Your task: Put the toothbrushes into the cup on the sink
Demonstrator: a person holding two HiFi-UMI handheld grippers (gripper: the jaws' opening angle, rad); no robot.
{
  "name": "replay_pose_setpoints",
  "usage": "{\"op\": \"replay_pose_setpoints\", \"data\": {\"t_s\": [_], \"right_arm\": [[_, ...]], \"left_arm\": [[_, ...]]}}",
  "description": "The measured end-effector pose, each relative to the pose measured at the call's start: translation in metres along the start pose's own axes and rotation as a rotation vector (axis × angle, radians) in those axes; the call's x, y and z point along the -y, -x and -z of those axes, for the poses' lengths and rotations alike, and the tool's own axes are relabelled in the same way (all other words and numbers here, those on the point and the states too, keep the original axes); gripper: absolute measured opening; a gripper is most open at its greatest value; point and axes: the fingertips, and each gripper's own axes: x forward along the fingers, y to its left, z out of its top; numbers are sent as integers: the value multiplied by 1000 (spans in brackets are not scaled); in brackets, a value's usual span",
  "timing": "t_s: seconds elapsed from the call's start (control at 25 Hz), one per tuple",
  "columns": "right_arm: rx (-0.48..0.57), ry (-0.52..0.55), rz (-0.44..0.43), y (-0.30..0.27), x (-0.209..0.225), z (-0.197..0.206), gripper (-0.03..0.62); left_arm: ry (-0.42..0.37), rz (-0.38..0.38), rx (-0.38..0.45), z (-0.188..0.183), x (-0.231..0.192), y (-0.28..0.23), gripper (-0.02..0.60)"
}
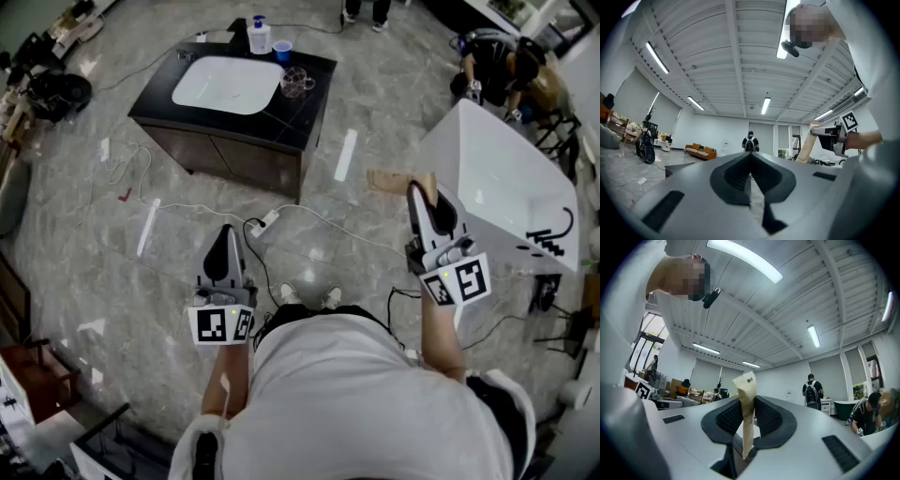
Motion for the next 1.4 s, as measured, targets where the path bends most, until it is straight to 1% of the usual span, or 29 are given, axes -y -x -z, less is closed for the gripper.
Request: {"op": "replay_pose_setpoints", "data": {"t_s": [0.2, 0.44, 0.6, 0.72, 1.08, 1.4], "right_arm": [[-4, -4, -13, 5, -8, 1, 84], [-5, 6, -13, 8, -13, 0, 84], [2, -16, -9, 8, -14, -1, 84], [8, -27, -5, 6, -17, -3, 84], [-20, 16, 5, -12, -31, -3, 84], [-29, 29, 25, -21, -41, -5, 84]], "left_arm": [[0, -1, 9, -4, 2, 4, 3], [0, 15, 15, -5, 2, 4, 3], [4, 19, 10, -5, 0, 4, 3], [9, 21, 7, -4, -5, 5, 3], [57, 39, 26, 7, -29, 0, 3], [81, 69, 32, 14, -41, -5, 3]]}}
